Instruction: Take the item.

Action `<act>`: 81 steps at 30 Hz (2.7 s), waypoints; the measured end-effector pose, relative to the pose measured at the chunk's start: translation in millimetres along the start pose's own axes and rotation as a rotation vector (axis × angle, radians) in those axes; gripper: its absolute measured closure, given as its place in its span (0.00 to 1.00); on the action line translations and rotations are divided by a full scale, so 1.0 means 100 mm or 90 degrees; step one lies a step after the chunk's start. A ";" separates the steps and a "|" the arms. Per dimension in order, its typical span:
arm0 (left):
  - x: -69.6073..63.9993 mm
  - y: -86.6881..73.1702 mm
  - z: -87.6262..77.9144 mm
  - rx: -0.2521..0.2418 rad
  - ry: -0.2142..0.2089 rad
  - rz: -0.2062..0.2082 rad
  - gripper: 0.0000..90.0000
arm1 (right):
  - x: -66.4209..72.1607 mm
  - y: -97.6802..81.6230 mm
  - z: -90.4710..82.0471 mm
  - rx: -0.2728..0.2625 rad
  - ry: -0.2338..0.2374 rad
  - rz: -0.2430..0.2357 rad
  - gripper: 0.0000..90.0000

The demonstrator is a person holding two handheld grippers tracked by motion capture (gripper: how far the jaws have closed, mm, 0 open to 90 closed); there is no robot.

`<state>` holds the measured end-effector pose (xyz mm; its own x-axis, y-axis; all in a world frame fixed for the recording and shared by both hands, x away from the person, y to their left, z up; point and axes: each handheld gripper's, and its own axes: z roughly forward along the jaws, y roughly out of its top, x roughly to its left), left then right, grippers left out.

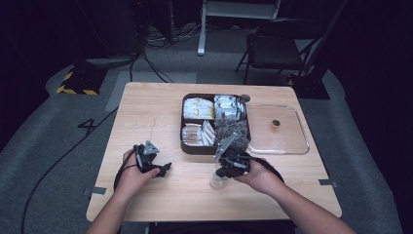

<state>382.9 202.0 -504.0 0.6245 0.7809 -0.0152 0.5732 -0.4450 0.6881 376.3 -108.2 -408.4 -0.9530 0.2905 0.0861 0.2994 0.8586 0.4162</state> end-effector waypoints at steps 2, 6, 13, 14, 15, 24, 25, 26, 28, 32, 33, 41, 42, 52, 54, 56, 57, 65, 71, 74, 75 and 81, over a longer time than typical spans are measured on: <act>0.00 0.00 0.00 0.000 0.000 0.000 0.15 | -0.01 0.00 0.00 0.002 0.005 0.002 0.88; 0.00 0.00 0.00 -0.001 -0.001 -0.003 0.15 | -0.01 0.01 -0.08 -0.034 0.014 0.006 0.82; 0.00 0.00 0.00 -0.001 0.000 -0.003 0.15 | -0.03 -0.02 -0.31 -0.105 0.017 0.025 0.77; 0.00 0.00 0.00 0.000 0.001 -0.003 0.15 | -0.03 -0.02 -0.31 -0.105 0.017 0.025 0.77; 0.00 0.00 0.01 -0.001 0.000 -0.006 0.15 | -0.03 -0.03 -0.33 -0.111 0.014 0.027 0.77; 0.00 0.00 0.01 -0.002 0.001 -0.009 0.15 | -0.11 -0.20 -0.59 -0.162 -0.022 0.055 0.74; 0.00 0.00 0.01 -0.002 0.001 -0.009 0.15 | -0.12 -0.23 -0.62 -0.166 -0.028 0.061 0.74; 0.00 0.00 0.01 -0.002 0.001 -0.009 0.15 | -0.13 -0.27 -0.65 -0.171 -0.036 0.067 0.74; 0.00 0.00 0.01 -0.003 0.000 -0.009 0.15 | -0.16 -0.33 -0.71 -0.179 -0.046 0.078 0.74; 0.00 0.00 0.01 -0.002 0.002 -0.009 0.15 | -0.20 -0.49 -0.83 -0.192 -0.072 0.102 0.73; 0.00 0.00 0.01 -0.002 0.002 -0.009 0.15 | -0.22 -0.53 -0.85 -0.196 -0.077 0.108 0.73; 0.02 -0.02 -0.02 -0.005 -0.002 -0.010 0.16 | -0.30 -0.86 -1.00 -0.226 -0.126 0.154 0.70; 0.02 -0.02 -0.02 -0.005 -0.002 -0.012 0.16 | -0.32 -0.92 -1.02 -0.232 -0.133 0.163 0.70; 0.02 -0.03 -0.02 -0.003 0.007 -0.011 0.16 | -0.41 -1.37 -1.11 -0.250 -0.182 0.223 0.68; 0.02 -0.03 -0.02 -0.003 0.007 -0.011 0.16 | -0.44 -1.51 -1.11 -0.254 -0.194 0.240 0.68; 0.03 -0.03 -0.03 -0.003 0.009 -0.009 0.16 | -0.45 -1.56 -1.11 -0.255 -0.197 0.247 0.68; 0.03 -0.03 -0.03 -0.001 0.010 -0.007 0.16 | -0.46 -1.60 -1.10 -0.256 -0.200 0.254 0.68; 0.04 -0.04 -0.04 -0.002 0.006 -0.010 0.16 | -0.54 -1.95 -1.01 -0.259 -0.236 0.297 0.66; 0.04 -0.05 -0.04 -0.003 0.005 -0.011 0.16 | -0.62 -2.28 -0.80 -0.271 -0.263 0.324 0.62; 0.04 -0.05 -0.04 -0.003 0.005 -0.011 0.16 | -0.65 -2.41 -0.70 -0.270 -0.283 0.315 0.59; 0.04 -0.05 -0.04 -0.003 0.005 -0.011 0.16 | -0.65 -2.41 -0.70 -0.270 -0.283 0.315 0.59; 0.04 -0.05 -0.04 -0.003 0.005 -0.011 0.16 | -0.72 -2.62 -0.52 -0.270 -0.289 0.345 0.52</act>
<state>380.2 209.1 -504.2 0.6101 0.7921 -0.0207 0.5813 -0.4297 0.6910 363.6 -376.4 -476.3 -0.5425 0.8393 0.0366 0.5823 0.3443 0.7364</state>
